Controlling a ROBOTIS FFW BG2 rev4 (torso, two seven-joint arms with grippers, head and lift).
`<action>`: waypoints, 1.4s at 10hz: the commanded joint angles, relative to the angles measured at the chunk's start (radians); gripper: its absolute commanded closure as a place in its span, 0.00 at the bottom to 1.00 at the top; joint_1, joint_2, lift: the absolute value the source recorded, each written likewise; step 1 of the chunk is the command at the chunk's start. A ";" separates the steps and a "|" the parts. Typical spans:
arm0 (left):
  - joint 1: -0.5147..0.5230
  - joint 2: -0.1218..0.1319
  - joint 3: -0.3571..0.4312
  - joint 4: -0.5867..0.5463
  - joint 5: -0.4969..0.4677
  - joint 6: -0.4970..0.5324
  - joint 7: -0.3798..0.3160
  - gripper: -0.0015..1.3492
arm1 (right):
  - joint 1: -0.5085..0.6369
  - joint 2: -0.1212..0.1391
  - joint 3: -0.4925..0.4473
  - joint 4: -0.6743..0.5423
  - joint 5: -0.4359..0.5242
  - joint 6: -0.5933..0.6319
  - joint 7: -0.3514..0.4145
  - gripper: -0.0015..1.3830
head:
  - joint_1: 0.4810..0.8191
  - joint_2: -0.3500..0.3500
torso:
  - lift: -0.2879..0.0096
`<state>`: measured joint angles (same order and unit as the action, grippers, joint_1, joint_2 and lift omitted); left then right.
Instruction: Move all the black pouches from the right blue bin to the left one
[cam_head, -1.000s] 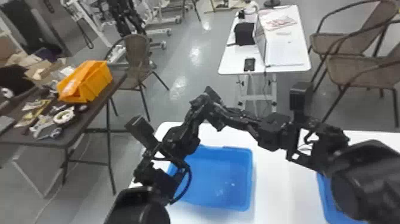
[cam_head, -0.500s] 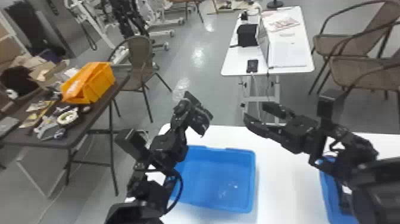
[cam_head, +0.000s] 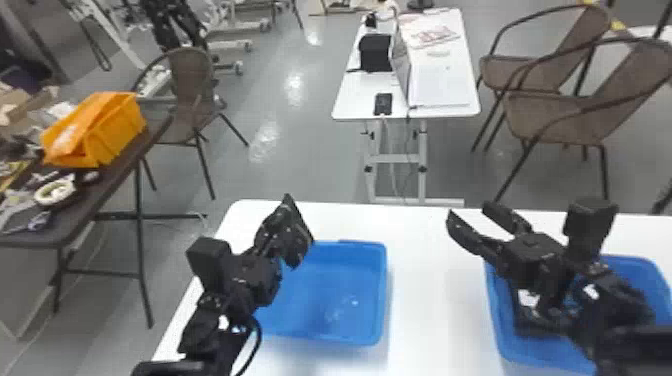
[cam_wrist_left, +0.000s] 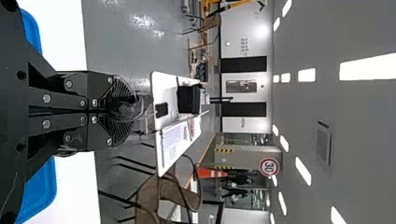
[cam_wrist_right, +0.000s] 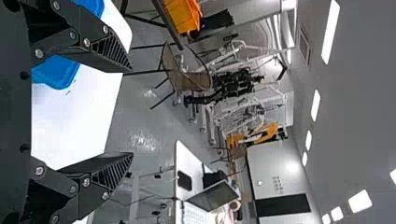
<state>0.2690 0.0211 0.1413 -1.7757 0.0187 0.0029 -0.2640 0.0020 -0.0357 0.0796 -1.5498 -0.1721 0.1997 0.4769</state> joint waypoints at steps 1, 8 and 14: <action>0.002 -0.013 0.006 0.032 0.015 -0.075 0.000 0.47 | 0.021 -0.001 -0.032 -0.016 0.037 0.014 0.000 0.32 | 0.63 0.76 | 0.97; 0.012 -0.013 0.008 0.025 0.067 -0.149 -0.001 0.24 | 0.142 0.000 -0.175 0.036 0.121 0.052 -0.095 0.32 | 0.63 0.61 | 0.97; 0.016 -0.012 0.009 0.025 0.086 -0.167 -0.003 0.24 | 0.102 0.007 -0.193 0.244 0.092 0.021 -0.155 0.36 | 0.63 0.56 | 0.97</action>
<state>0.2852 0.0083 0.1504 -1.7503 0.1035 -0.1635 -0.2678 0.1122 -0.0289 -0.1107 -1.3230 -0.0788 0.2262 0.3217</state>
